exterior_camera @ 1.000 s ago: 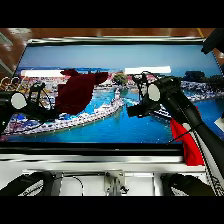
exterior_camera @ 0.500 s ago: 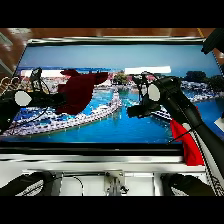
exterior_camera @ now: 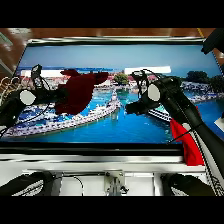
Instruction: Fold the shirts.
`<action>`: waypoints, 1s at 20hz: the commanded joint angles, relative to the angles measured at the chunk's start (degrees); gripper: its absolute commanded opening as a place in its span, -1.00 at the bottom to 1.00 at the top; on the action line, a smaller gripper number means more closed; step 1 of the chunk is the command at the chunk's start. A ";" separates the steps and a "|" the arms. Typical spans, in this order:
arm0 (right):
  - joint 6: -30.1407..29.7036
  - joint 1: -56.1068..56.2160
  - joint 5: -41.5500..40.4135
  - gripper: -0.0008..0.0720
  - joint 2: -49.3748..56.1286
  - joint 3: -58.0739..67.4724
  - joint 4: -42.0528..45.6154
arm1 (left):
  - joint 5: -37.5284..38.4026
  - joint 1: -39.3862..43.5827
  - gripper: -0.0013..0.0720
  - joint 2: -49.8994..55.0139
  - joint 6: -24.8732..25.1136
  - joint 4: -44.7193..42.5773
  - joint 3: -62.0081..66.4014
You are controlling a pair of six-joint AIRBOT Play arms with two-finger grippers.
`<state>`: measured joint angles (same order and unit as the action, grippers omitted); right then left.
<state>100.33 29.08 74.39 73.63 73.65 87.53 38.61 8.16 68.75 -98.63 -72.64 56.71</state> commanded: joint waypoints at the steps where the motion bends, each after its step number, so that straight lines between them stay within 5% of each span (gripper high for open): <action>1: 0.24 0.02 -2.08 -0.80 -0.04 0.02 -0.04 | -0.48 -0.04 -0.87 0.98 3.39 0.02 0.00; 11: 0.70 0.02 -2.86 -0.80 -0.02 0.02 -0.02 | 9.73 -10.12 -0.81 2.49 4.28 -3.63 0.00; 12: 0.98 0.02 -2.86 -0.80 -0.02 0.02 -0.02 | 10.27 -11.17 -0.25 2.58 4.26 -3.41 0.00; 13: 1.05 0.02 -2.86 -0.80 -0.02 0.02 -0.04 | 10.62 -11.91 0.65 2.97 3.06 -2.89 0.00; 14: 1.07 0.02 -2.89 -0.80 -0.02 0.02 -0.04 | 11.06 -12.59 1.00 3.72 -0.39 -2.05 0.02; 20: 1.25 0.04 -3.04 -0.80 0.83 0.02 -0.22 | 10.69 -12.63 1.00 13.90 -1.29 8.70 0.02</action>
<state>101.45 29.08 71.44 74.11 73.65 87.46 49.32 -4.19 78.50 -99.04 -70.02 56.71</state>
